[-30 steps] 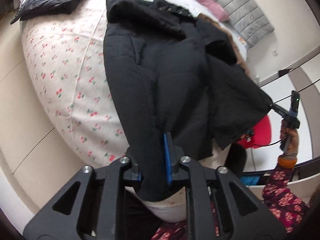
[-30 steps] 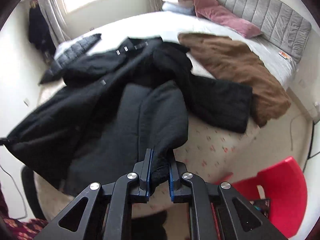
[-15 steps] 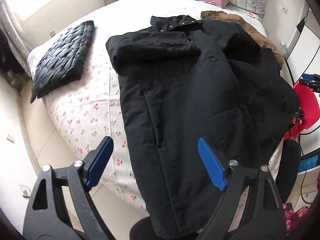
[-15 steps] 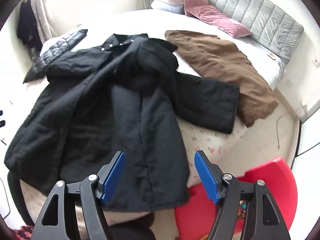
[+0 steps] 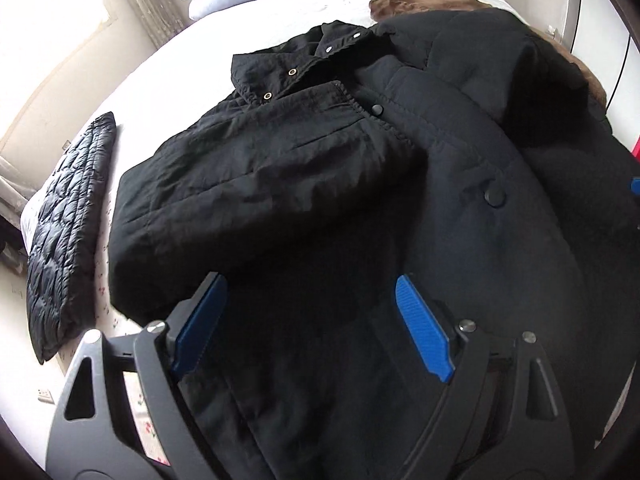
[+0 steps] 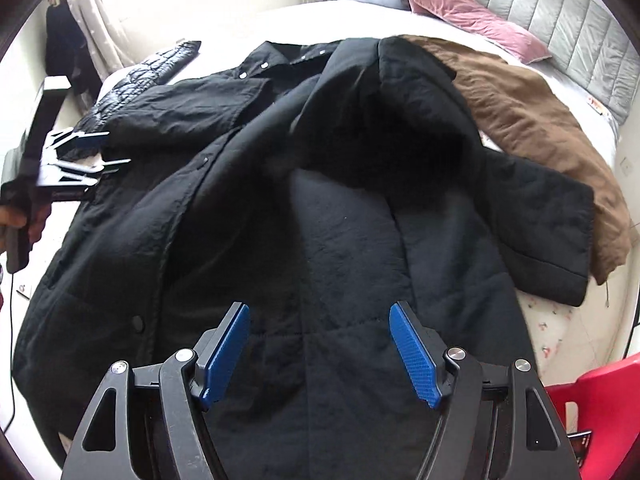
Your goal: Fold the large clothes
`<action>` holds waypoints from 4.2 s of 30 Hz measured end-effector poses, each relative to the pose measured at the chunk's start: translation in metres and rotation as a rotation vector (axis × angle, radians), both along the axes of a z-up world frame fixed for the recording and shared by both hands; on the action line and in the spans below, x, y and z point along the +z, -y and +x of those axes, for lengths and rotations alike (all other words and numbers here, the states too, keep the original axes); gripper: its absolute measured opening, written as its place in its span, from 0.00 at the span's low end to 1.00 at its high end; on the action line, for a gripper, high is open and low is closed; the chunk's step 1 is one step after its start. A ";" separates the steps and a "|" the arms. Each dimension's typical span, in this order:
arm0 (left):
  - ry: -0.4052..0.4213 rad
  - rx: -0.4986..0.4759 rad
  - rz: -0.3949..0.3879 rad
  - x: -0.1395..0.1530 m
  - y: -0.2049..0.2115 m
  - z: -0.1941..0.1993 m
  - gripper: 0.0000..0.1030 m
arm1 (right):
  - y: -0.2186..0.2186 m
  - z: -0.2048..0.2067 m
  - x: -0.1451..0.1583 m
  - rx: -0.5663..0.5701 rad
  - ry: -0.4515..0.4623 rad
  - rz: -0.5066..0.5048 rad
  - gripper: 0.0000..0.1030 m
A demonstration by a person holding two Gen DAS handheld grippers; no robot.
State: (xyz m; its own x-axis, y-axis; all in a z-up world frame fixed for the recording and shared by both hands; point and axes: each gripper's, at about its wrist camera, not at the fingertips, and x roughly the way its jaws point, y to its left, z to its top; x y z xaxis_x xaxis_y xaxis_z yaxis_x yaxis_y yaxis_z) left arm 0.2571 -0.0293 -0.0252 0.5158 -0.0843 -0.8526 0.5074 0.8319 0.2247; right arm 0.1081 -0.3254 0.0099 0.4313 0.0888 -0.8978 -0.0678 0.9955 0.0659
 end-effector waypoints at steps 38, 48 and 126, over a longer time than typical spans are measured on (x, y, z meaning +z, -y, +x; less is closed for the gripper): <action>0.250 1.013 -0.148 0.099 -0.358 0.035 0.44 | 0.077 0.018 0.027 -0.124 0.005 -0.051 0.71; 0.191 0.856 -0.252 0.073 -0.304 -0.010 0.71 | 0.241 0.047 0.018 -0.470 -0.018 -0.105 0.71; -0.259 0.300 -0.856 0.022 -0.197 -0.223 0.11 | 0.103 -0.142 0.088 -0.063 0.212 0.384 0.07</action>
